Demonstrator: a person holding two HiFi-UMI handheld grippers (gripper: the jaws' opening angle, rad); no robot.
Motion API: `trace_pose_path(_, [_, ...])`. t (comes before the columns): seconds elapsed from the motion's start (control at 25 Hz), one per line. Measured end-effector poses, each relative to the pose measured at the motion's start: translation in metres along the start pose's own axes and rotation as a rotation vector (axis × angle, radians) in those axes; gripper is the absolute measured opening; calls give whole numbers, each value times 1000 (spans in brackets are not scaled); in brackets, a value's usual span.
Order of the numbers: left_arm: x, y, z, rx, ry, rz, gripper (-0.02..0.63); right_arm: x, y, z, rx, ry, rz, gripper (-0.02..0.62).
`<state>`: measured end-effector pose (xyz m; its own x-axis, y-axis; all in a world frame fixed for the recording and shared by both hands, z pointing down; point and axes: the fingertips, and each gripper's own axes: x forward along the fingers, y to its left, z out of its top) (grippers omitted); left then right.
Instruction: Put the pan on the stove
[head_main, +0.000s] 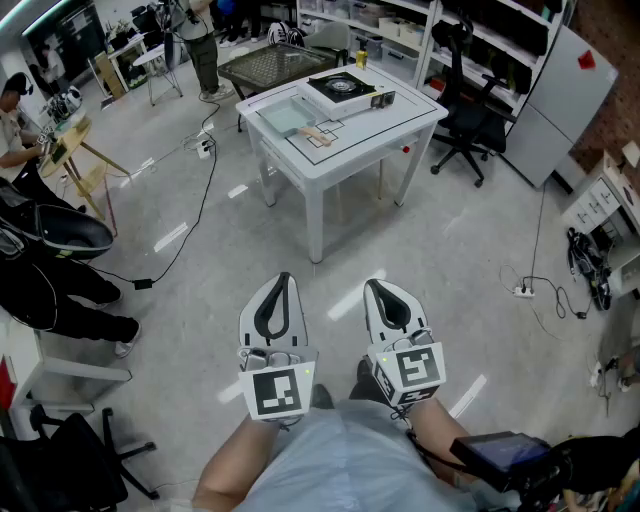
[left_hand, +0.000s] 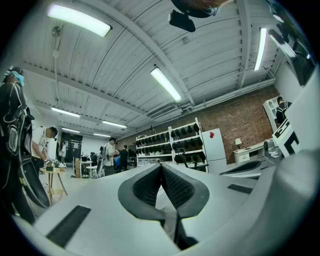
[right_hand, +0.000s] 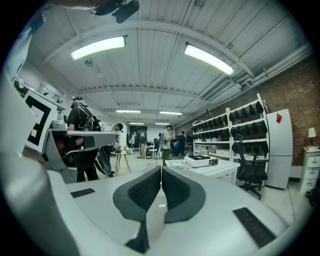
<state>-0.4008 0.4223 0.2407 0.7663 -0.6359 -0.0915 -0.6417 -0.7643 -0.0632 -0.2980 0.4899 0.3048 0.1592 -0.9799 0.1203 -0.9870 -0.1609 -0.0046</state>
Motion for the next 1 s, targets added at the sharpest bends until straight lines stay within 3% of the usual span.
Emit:
trace_pose_path(0.56, [4, 13, -11, -23, 29, -6, 18, 10, 0, 6, 28, -2, -6, 52])
trace_pose_path(1.0, [71, -1, -46, -16, 83, -42, 17, 53, -73, -7, 60, 20, -82, 52])
